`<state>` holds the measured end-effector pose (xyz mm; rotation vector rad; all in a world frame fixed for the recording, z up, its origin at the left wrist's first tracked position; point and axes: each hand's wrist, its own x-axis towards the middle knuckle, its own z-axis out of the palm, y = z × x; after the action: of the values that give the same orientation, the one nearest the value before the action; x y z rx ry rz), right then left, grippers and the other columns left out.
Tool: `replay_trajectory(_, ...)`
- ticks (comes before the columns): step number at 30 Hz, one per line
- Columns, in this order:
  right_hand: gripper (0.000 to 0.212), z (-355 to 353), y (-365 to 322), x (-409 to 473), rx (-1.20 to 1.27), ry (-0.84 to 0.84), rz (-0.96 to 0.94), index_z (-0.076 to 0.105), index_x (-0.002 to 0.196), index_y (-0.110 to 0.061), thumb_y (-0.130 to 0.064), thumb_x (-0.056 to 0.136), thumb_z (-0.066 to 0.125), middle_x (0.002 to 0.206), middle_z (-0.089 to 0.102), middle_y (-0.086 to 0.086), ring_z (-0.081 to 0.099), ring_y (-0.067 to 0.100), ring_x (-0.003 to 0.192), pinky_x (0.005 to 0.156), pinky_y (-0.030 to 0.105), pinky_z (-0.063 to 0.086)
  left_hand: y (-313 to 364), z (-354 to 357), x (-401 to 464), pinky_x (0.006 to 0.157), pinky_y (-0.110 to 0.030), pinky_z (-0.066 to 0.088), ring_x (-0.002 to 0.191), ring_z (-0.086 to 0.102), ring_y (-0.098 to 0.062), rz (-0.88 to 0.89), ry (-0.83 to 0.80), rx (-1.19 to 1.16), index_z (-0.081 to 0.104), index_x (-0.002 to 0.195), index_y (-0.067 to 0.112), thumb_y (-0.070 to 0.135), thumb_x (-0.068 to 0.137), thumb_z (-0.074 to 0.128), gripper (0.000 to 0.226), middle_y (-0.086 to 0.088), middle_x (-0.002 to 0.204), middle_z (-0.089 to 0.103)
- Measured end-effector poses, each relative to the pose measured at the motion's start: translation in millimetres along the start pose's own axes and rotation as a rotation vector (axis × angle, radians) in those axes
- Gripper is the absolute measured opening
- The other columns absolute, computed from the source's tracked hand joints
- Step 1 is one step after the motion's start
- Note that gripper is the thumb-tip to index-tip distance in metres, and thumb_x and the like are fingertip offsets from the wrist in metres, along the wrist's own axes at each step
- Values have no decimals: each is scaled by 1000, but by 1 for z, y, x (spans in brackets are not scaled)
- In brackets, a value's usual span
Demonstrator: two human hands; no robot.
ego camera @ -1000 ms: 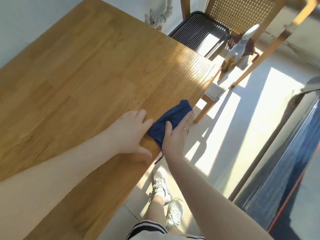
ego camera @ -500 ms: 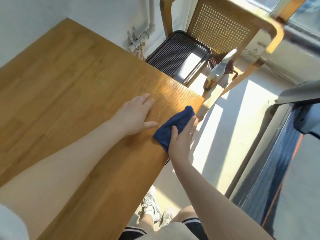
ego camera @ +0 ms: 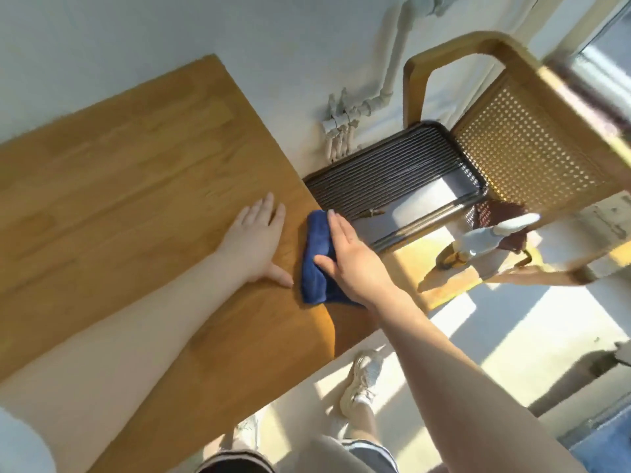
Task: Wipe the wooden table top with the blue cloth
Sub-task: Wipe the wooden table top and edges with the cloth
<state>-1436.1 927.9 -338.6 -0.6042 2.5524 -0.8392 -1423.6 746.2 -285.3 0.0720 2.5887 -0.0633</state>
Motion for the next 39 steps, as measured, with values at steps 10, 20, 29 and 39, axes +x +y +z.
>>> replay_trajectory(10,81,-6,9,-7,-83,-108,-221,5,149,-10,-44,91,51,157,-7,11,-1,23,145,113,23,3,-1,1,-6,115,-34,-4,145,-10,-24,-188,-17,-109,-15,147,11,74,48,70,144,-12,155,-21)
replay_trajectory(20,69,-10,-16,78,-54,-142,-164,1,149,-22,-39,96,42,157,-14,1,-4,21,144,115,34,14,-2,5,-6,115,-34,-5,144,-14,-20,-195,32,-178,-12,148,14,74,44,71,146,-6,154,-24)
replay_trajectory(29,54,-14,-20,98,57,-139,-105,14,145,-42,-38,98,39,157,-2,11,22,32,140,106,42,34,-5,3,-4,117,-35,-3,144,-14,-21,-200,33,-191,-8,148,12,71,46,73,144,-7,155,-22)
replay_trajectory(39,62,-10,-18,85,-49,-153,-56,4,147,-40,-41,96,39,154,4,11,50,36,116,89,42,46,-11,8,-3,115,-35,-6,143,-16,-18,-171,60,-195,-9,148,15,79,43,67,145,-4,154,-25)
